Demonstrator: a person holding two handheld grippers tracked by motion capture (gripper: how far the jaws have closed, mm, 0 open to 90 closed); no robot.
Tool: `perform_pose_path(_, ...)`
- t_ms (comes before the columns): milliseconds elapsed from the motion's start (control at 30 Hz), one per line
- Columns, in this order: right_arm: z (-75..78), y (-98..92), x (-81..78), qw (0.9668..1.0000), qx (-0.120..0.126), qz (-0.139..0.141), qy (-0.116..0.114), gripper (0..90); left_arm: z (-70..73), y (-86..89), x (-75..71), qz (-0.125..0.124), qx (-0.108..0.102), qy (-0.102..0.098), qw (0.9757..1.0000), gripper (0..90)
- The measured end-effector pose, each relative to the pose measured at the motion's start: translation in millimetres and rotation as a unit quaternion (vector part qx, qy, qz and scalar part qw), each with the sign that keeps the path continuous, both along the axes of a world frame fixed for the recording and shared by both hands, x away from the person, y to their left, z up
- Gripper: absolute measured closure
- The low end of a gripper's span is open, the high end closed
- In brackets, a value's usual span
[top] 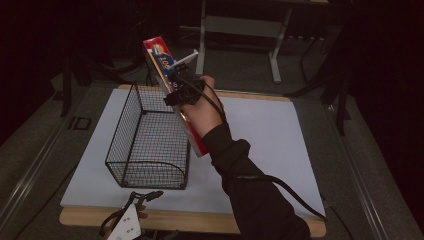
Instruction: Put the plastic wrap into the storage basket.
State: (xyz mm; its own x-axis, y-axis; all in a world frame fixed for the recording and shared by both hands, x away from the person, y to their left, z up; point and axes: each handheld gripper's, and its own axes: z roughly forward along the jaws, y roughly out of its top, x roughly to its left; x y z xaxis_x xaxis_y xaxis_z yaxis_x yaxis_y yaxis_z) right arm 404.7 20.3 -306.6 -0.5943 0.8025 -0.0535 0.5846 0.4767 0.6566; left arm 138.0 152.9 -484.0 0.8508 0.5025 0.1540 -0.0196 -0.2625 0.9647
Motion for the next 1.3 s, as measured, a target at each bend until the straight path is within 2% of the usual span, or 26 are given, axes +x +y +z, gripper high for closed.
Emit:
perform_pose_path(200,-9.5,21.1,-0.4,0.9999,0.002,0.015,0.005,39.2,0.6,-0.6,-1.2,-0.002,-0.001,-0.002,1.0000,1.2)
perform_pose_path(333,-15.6,30.4,1.3,0.9999,0.004,0.014,0.003,39.1,0.9,-0.5,-1.7,-0.001,-0.001,-0.002,1.0000,1.2)
perform_pose_path(533,-25.8,47.5,3.1,0.9997,0.023,0.013,0.001,39.1,1.1,0.7,-2.7,0.000,-0.002,-0.005,1.0000,1.2)
perform_pose_path(667,-34.2,54.0,2.7,0.9989,0.045,0.009,0.004,39.1,1.0,0.7,-2.6,0.001,-0.002,-0.005,1.0000,1.2)
perform_pose_path(767,-43.8,57.8,5.3,0.9980,0.058,0.007,0.024,39.1,1.3,0.7,-3.0,0.000,0.001,-0.007,1.0000,1.2)
perform_pose_path(867,-55.6,62.8,4.7,0.9985,0.050,0.007,0.024,39.1,1.2,0.2,-3.3,-0.001,0.003,-0.008,1.0000,1.2)
perform_pose_path(967,-59.4,63.8,4.9,0.9985,0.049,0.005,0.024,39.1,1.0,0.0,-3.4,-0.001,0.004,-0.007,1.0000,1.2)
perform_pose_path(1000,-72.1,66.5,5.7,0.9989,0.042,0.000,0.022,39.1,1.0,0.0,-3.4,-0.001,0.004,-0.006,1.0000,1.2)
perform_pose_path(1300,-97.4,68.4,11.4,0.9981,0.042,-0.012,0.044,39.0,1.2,0.9,-3.6,0.000,0.001,-0.007,1.0000,1.2)
